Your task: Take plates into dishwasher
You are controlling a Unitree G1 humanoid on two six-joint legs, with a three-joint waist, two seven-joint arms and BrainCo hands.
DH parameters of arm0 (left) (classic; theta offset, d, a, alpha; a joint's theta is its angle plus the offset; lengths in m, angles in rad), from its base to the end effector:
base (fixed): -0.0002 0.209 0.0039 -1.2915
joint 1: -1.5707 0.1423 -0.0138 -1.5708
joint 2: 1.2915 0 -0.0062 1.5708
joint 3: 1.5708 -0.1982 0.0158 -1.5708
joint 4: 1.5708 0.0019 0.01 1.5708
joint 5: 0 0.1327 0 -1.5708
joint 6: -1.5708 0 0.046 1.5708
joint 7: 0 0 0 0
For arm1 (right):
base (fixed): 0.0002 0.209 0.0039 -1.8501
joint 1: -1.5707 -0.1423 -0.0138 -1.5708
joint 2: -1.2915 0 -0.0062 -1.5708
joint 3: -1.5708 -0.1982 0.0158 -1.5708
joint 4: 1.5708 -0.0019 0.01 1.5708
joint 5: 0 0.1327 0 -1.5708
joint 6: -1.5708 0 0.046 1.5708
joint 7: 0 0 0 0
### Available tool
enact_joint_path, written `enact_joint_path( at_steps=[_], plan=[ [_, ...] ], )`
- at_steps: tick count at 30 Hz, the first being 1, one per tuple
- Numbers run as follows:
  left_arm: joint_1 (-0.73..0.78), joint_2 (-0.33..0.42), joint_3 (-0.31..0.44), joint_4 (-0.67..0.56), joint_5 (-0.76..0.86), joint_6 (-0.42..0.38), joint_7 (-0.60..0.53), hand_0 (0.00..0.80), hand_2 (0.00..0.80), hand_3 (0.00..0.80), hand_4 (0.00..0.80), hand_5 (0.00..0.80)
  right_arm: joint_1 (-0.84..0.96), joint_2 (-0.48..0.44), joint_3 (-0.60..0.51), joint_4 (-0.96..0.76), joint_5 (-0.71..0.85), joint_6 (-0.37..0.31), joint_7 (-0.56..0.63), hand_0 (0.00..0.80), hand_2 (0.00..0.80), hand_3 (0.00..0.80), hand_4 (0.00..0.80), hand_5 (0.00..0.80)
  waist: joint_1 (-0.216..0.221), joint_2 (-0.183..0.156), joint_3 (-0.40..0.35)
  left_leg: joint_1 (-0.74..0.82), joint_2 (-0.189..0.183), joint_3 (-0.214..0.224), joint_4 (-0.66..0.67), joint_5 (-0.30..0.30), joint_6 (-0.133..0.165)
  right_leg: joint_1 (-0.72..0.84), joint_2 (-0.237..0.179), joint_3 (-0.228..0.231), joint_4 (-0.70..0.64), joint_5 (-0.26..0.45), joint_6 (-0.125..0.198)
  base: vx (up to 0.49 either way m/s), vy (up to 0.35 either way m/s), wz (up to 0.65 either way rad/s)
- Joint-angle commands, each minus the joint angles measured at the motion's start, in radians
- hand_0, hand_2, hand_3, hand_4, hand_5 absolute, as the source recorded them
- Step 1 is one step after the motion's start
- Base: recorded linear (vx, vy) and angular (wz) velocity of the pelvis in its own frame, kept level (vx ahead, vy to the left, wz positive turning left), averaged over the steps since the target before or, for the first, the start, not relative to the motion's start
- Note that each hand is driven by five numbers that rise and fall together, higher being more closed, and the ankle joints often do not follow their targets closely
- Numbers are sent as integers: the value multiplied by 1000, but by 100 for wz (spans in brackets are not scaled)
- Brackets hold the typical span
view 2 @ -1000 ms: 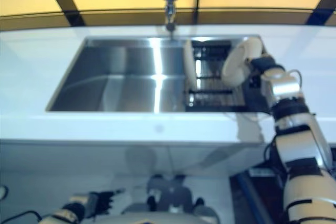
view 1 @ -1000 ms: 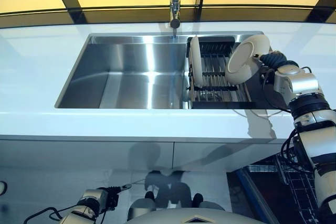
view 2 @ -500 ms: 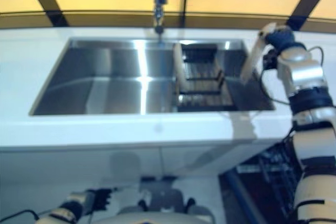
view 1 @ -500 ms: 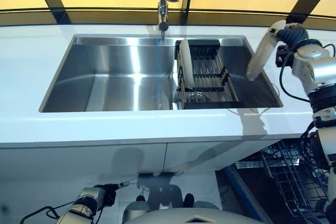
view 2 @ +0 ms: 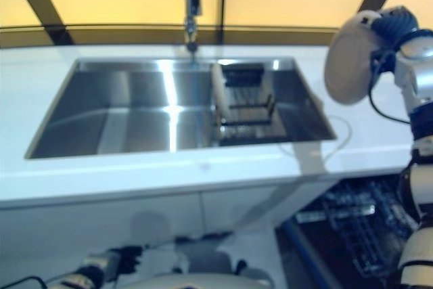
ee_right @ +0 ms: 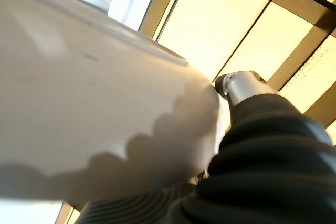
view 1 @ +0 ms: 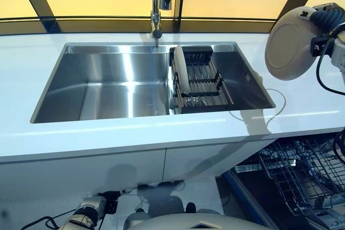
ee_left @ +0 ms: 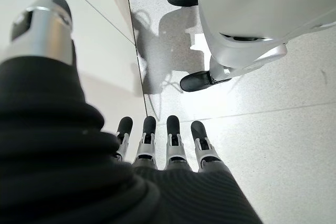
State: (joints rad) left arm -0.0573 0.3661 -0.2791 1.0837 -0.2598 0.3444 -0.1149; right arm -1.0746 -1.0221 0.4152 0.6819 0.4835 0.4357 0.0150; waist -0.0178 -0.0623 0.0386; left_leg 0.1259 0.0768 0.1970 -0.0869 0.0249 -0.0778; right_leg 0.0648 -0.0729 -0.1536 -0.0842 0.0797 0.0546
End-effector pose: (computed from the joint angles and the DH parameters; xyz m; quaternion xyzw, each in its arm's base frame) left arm 0.0981 0.2544 -0.1077 0.0741 0.6432 0.0165 0.7619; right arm 0.3187 -0.3217 0.2657 -0.2511 0.0561 -0.1518 0.9543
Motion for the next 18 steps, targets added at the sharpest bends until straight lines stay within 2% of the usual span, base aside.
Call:
enact_joint_path(
  at_steps=[1, 7, 14, 18],
  plan=[
    [-3, 32, -34, 46, 57, -38, 9, 0, 0, 0, 0, 0, -171, -104, 74, 2, -36, -42, 40, 800, 800, 800, 800, 800, -21, -18, -50, -20, -27, 19, 21, -54, 36, -3, -22, 36, 69, -63, 80, -23, 26, -13],
    [9, 36, -26, 38, 69, -61, 10, 0, 0, 0, 0, 0, -147, -171, 68, -16, -59, -27, 122, 800, 800, 800, 800, 800, -48, -23, -55, -23, -28, 35, 17, -58, 42, -25, -14, 58, 74, -55, 86, -23, 12, -12],
    [28, 42, 0, 26, 88, -81, 6, 0, 0, 0, 0, 0, -29, -247, -1, -83, -127, -27, 226, 800, 800, 800, 800, 800, -85, -23, -57, -23, -25, 66, 18, -61, 48, -49, -7, 83, 83, -44, 95, -23, 5, -12],
    [35, 49, 16, 28, 103, -95, -1, 0, 0, 0, 0, 0, 80, -280, -76, -129, -144, -42, 268, 800, 800, 800, 800, 800, -110, -20, -57, -23, -21, 88, 21, -62, 52, -64, -3, 99, 92, -42, 100, -33, -5, -18]
  ],
)
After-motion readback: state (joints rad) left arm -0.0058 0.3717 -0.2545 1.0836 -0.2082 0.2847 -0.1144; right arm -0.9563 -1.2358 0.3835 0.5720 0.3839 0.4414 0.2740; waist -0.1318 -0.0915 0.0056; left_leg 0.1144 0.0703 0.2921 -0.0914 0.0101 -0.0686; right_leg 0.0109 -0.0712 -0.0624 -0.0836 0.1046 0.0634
